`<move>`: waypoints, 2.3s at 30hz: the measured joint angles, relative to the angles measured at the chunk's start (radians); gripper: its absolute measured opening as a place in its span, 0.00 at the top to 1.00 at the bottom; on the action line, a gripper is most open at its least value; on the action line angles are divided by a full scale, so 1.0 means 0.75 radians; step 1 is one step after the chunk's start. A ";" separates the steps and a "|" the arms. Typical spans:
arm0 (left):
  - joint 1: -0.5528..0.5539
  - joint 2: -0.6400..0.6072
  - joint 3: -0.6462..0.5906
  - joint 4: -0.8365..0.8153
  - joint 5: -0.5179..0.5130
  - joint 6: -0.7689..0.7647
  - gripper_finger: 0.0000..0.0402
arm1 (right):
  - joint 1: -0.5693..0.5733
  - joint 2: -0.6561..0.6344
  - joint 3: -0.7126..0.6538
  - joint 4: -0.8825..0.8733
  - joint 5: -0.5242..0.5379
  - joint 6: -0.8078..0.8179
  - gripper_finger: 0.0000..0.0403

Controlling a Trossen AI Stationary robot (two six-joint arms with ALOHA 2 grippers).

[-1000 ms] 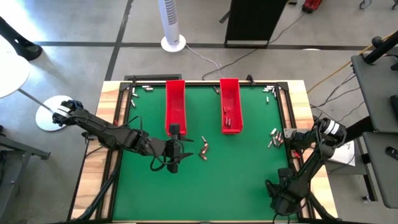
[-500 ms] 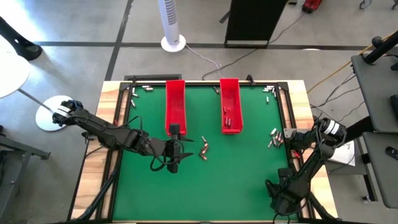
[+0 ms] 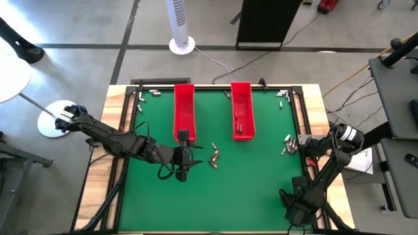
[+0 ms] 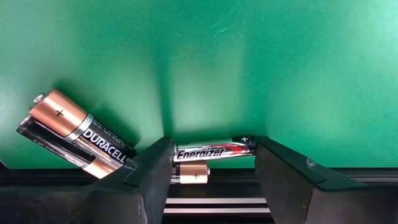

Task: Sort batteries
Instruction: Put the silver battery into the right red bin

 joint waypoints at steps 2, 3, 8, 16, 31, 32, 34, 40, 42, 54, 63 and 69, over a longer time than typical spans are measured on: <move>0.000 0.000 0.000 0.000 0.000 0.000 0.45 | 0.000 0.000 0.000 0.001 0.001 0.001 0.50; 0.000 0.000 0.000 0.000 0.000 0.000 0.45 | -0.001 0.000 0.000 0.001 0.001 0.001 0.50; 0.000 0.000 0.000 0.000 0.000 0.006 0.45 | 0.000 0.000 0.000 0.002 0.007 0.001 0.49; 0.000 0.000 0.000 0.000 0.000 0.015 0.45 | -0.002 0.000 0.000 0.003 0.011 0.001 0.50; 0.000 0.000 0.000 0.001 0.000 0.015 0.45 | -0.084 0.001 0.004 -0.012 0.013 -0.016 0.50; 0.000 0.000 0.000 0.001 0.000 0.015 0.45 | -0.090 0.002 0.008 -0.019 0.021 -0.022 0.50; 0.000 0.000 0.000 0.001 0.000 0.015 0.45 | -0.098 0.002 0.016 -0.032 0.035 -0.031 0.49; 0.000 0.000 0.000 0.000 0.000 0.015 0.45 | -0.102 0.002 0.044 -0.093 0.072 -0.036 0.50; 0.000 0.000 0.000 -0.006 0.000 0.015 0.45 | -0.108 0.002 0.055 -0.101 0.068 -0.037 0.50; 0.000 0.000 -0.001 -0.072 -0.001 0.007 0.45 | -0.259 0.002 0.202 -0.259 0.259 -0.166 0.50; 0.000 -0.083 -0.071 -0.264 -0.018 -0.161 0.45 | -0.511 0.000 0.452 -0.374 0.591 -0.477 0.48; 0.000 -0.334 -0.344 -0.005 -0.019 -0.112 0.45 | -0.711 -0.001 0.615 -0.388 0.832 -0.784 0.49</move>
